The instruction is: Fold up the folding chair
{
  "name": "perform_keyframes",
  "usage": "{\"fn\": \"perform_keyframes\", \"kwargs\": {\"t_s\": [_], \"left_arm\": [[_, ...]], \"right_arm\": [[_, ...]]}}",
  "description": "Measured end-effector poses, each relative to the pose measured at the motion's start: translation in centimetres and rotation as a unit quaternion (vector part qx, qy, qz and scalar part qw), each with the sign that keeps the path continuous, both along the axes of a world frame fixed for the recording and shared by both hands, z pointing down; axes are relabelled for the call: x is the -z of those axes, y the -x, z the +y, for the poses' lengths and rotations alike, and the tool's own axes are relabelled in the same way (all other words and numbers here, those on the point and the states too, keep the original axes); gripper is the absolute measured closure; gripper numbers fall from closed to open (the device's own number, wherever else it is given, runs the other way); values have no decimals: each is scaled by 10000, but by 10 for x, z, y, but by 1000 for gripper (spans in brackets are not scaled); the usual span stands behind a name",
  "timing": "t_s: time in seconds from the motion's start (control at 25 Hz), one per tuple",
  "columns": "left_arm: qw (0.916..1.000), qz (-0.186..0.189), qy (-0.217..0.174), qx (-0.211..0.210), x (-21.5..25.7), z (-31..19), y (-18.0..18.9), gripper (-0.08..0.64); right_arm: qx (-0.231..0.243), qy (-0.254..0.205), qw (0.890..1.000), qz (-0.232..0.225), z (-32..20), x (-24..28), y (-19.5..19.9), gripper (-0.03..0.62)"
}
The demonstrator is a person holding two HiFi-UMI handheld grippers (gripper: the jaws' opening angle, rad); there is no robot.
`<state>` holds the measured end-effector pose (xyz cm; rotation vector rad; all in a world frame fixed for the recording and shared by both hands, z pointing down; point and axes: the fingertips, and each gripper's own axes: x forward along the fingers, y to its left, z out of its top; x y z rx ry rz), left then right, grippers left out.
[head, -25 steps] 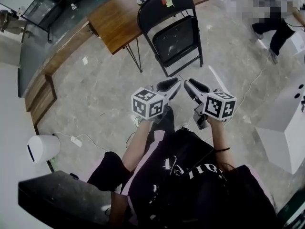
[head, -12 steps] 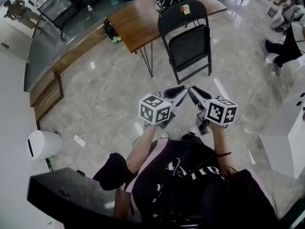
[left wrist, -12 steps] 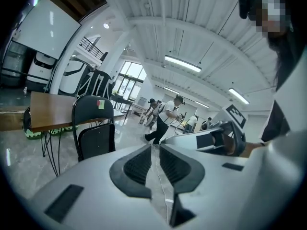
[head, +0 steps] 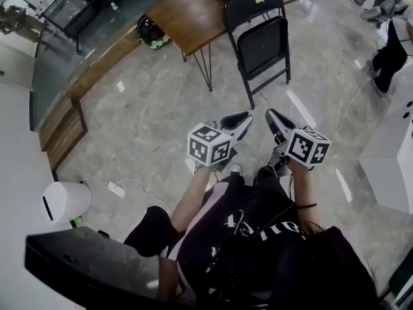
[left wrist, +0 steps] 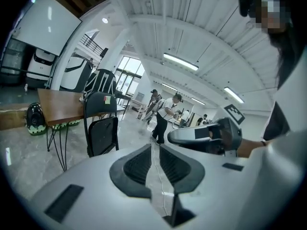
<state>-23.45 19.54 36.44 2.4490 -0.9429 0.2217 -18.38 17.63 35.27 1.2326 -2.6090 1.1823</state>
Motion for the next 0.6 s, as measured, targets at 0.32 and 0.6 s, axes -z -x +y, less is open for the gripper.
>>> {"fn": "perform_keyframes", "kwargs": {"t_s": [0.32,0.6], "left_arm": [[9995,308,-43,69,9,20,0,505],[9988,366,-136,290,23,29,-16,503]], "right_arm": [[100,-38,9998,161,25,0,6,551],[167,3,9996,232,41,3,-20,557]]}}
